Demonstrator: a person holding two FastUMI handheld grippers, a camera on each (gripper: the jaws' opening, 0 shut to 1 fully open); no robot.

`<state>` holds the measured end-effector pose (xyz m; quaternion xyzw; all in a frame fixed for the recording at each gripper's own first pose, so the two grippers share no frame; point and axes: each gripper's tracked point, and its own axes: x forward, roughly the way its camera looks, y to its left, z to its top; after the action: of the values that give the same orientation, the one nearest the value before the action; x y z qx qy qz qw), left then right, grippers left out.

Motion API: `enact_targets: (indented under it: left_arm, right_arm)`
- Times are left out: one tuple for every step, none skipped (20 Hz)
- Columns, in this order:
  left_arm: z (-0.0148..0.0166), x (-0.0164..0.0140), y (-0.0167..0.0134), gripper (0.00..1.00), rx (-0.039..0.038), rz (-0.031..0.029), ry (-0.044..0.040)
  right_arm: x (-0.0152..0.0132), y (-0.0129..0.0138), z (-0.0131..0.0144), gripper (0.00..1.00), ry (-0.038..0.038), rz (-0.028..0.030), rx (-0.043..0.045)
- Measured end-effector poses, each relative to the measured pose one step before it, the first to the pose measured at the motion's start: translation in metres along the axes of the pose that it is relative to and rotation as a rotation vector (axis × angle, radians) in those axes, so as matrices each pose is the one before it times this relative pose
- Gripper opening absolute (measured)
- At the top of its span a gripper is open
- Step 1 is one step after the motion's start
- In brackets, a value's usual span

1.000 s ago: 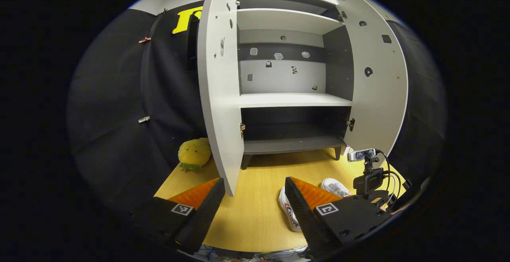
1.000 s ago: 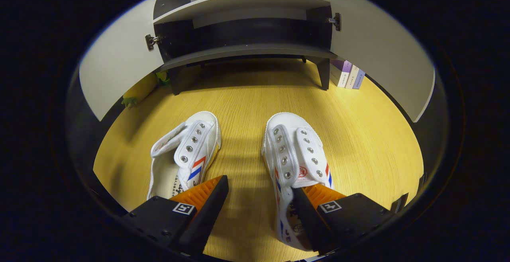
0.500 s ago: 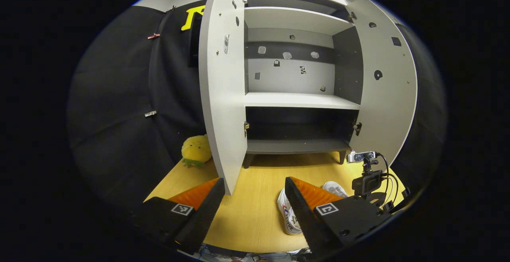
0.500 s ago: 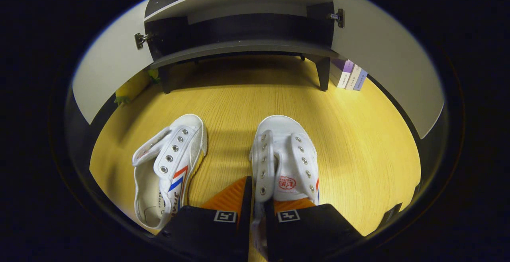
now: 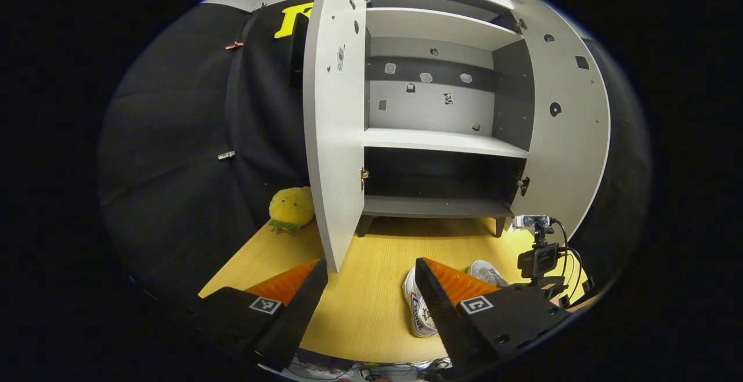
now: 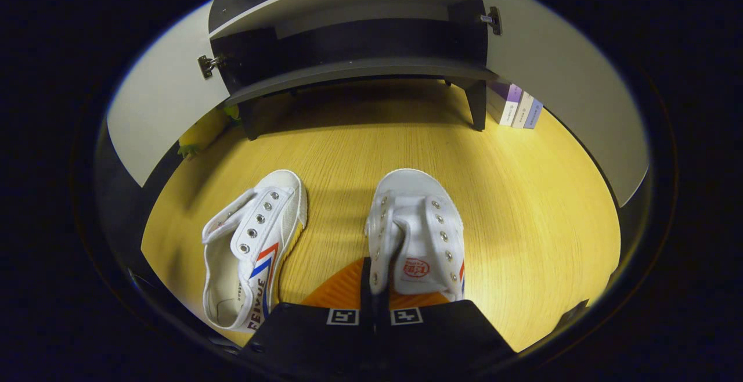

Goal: Grab one shoe with the right hand and put it into the shoe cabinet, grab the other shoe with the left hand and put it into the shoe cabinet; then close the right door with the right hand and the left door with the left hand.

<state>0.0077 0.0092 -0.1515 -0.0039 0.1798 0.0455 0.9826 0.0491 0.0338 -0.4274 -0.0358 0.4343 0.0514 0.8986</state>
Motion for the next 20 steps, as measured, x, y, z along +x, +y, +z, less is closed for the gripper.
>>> enact_targets:
  left_arm:
    - [0.0,-0.00086,0.00046,0.95,0.00501,-0.00191,-0.00363]
    - [0.00096,-0.00075,0.0003,0.96,0.00554,-0.00218,-0.00463]
    - [0.00003,-0.00039,0.00007,0.96,0.00559,-0.00419,-0.00283]
    - [0.00072,-0.00065,-0.00024,0.95,0.00572,-0.00335,-0.00162]
    - [-0.00009,-0.00096,0.0005,0.96,0.00402,-0.00282,-0.00253]
    - [0.00184,-0.00145,-0.00035,0.95,0.00294,-0.00327,-0.00627]
    - [0.00019,-0.00121,-0.00051,0.95,0.00225,-0.00523,-0.00655]
    - [0.00122,-0.00142,-0.00047,0.95,0.00311,-0.00665,-0.00498]
    - [-0.00024,-0.00048,-0.00062,0.95,0.00439,-0.00657,-0.0048]
    - [0.00101,-0.00084,-0.0006,0.95,0.00558,-0.00731,-0.00573]
    - [-0.00046,-0.00115,-0.00047,0.95,0.00455,-0.00614,-0.00435]
    - [0.00054,-0.00081,-0.00027,0.95,0.00414,-0.00666,-0.00575]
    - [0.00038,-0.00062,-0.00034,0.95,0.00419,-0.00832,-0.00569]
    - [0.00026,-0.00069,-0.00042,0.95,0.0048,-0.00807,-0.00461]
    - [0.00022,-0.00089,0.00006,0.95,0.00835,-0.00713,-0.00489]
    - [0.00211,-0.00087,-0.00021,0.95,0.0192,-0.00512,-0.01036]
    - [0.00194,-0.00049,0.00063,0.96,0.02303,-0.00458,-0.01316]
    - [0.0021,-0.00006,-0.00043,0.95,0.01919,-0.0087,-0.01096]
    - [0.00101,0.00016,-0.00084,0.95,0.0122,-0.01054,-0.00798]
    - [0.00132,0.00035,-0.00049,0.95,0.00524,-0.00938,-0.00632]
  right_arm:
    - [-0.00418,0.00095,0.00307,0.05,-0.01181,0.00508,-0.00816]
    - [-0.00389,0.00179,0.00234,0.05,-0.00625,0.00573,-0.00357]
    - [-0.00353,0.00023,0.00215,0.05,-0.00875,-0.0013,-0.0051]
    - [-0.00393,0.00016,0.0031,0.05,-0.0096,-0.00228,-0.00179]
    - [-0.00471,0.00149,0.00369,0.05,-0.0088,0.00249,0.00029]
    - [-0.00421,0.00178,0.00457,0.05,-0.00907,0.00671,-0.00031]
    - [-0.00628,0.0013,0.00692,0.05,-0.01221,0.00475,-0.0063]
    - [-0.00624,0.00048,0.00834,0.05,-0.01654,0.00194,-0.01125]
    - [-0.0079,0.0013,0.01057,0.05,-0.02278,0.00148,-0.01179]
    - [-0.00818,0.0019,0.0111,0.05,-0.02329,0.00316,-0.01269]
    - [-0.00969,0.00277,0.01241,0.05,-0.02564,0.00494,-0.01407]
    - [-0.00945,0.00345,0.01494,0.05,-0.03292,0.00534,-0.01411]
    - [-0.00816,0.00325,0.01388,0.05,-0.02712,0.00337,-0.01045]
    - [-0.0078,0.00322,0.01332,0.05,-0.02356,0.00269,-0.00549]
    - [-0.007,0.0035,0.01177,0.05,-0.02169,0.00362,-0.00151]
    - [-0.0062,0.00443,0.01377,0.05,-0.02548,0.00531,0.00283]
    - [-0.00728,0.00529,0.0165,0.05,-0.02771,0.00512,0.00906]
    - [-0.005,0.00375,0.01194,0.05,-0.02024,0.00541,0.00748]
    - [-0.00508,0.00443,0.01501,0.05,-0.02449,0.00734,0.00853]
    - [-0.00244,0.00316,0.01234,0.05,-0.01499,0.00542,0.00293]
